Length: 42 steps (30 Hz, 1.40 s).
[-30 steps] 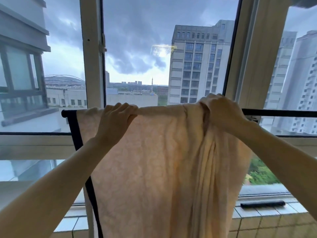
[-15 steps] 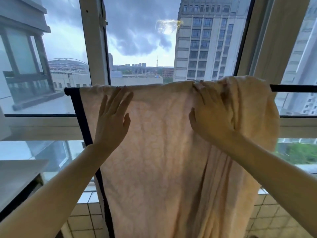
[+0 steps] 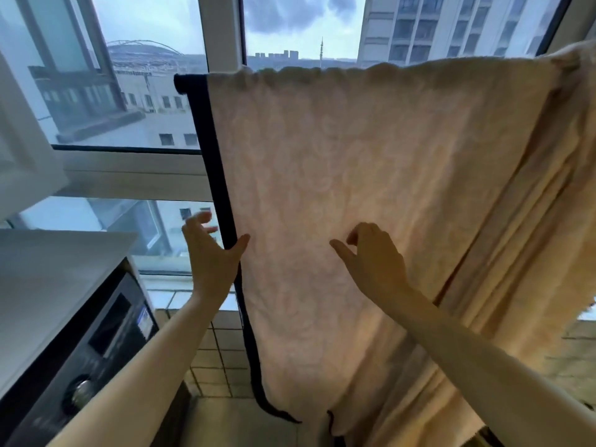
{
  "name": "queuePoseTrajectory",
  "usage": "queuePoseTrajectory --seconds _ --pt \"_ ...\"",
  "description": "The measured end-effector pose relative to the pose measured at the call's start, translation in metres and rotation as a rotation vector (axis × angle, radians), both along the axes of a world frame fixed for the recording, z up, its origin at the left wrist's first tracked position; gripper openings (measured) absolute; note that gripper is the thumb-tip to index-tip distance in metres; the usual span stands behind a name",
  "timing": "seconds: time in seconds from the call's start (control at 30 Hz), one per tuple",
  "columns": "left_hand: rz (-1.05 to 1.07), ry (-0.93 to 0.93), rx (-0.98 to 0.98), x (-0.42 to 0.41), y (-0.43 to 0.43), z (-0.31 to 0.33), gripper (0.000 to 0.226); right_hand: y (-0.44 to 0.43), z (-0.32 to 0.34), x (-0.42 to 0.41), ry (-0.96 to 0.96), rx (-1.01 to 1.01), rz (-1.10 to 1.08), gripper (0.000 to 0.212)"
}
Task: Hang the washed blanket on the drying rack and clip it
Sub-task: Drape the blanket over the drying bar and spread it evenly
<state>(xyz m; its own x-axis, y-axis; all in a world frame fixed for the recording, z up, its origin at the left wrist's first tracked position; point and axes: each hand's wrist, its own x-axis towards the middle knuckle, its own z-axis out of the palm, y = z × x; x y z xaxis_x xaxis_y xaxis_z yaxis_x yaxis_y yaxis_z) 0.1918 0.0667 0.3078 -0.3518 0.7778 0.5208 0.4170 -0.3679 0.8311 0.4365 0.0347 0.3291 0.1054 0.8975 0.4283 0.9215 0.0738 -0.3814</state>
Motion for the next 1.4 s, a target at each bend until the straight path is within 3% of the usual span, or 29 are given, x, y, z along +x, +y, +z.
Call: queuePoseTrajectory --seconds 0.13,0.27,0.3,0.37,0.5,0.7,0.9,1.2,1.4 --pt "-0.187 -0.104 -0.250 -0.005 0.003 -0.030 0.057 -0.009 -0.037 0.005 0.212 -0.102 -0.136 0.041" --pt "-0.204 -0.017 -0.311 -0.006 0.002 -0.054 0.028 -0.021 -0.061 0.021 0.426 -0.188 -0.363 0.073" --pt "-0.210 0.005 -0.313 -0.006 0.001 -0.059 0.022 -0.020 -0.065 0.024 0.420 -0.237 -0.384 0.075" --pt "-0.222 0.031 -0.315 -0.006 0.000 -0.067 0.015 -0.017 -0.071 0.026 0.340 -0.311 -0.349 0.060" --pt "-0.177 0.112 -0.302 -0.009 0.001 -0.079 0.020 -0.005 -0.070 0.019 0.101 -0.320 -0.299 0.033" --pt "-0.139 0.197 -0.318 -0.025 -0.003 -0.097 0.026 -0.016 -0.090 0.007 -0.116 -0.221 -0.273 0.040" --pt "-0.158 0.243 -0.346 -0.042 -0.008 -0.113 0.029 -0.040 -0.105 -0.010 -0.290 -0.244 -0.192 0.042" --pt "-0.132 0.324 -0.438 -0.062 0.006 -0.127 0.033 -0.046 -0.138 -0.006 -0.185 -0.349 -0.221 0.041" --pt "-0.285 0.084 -0.422 -0.055 0.010 -0.098 0.012 -0.040 -0.129 0.003 0.013 -0.309 -0.167 0.045"
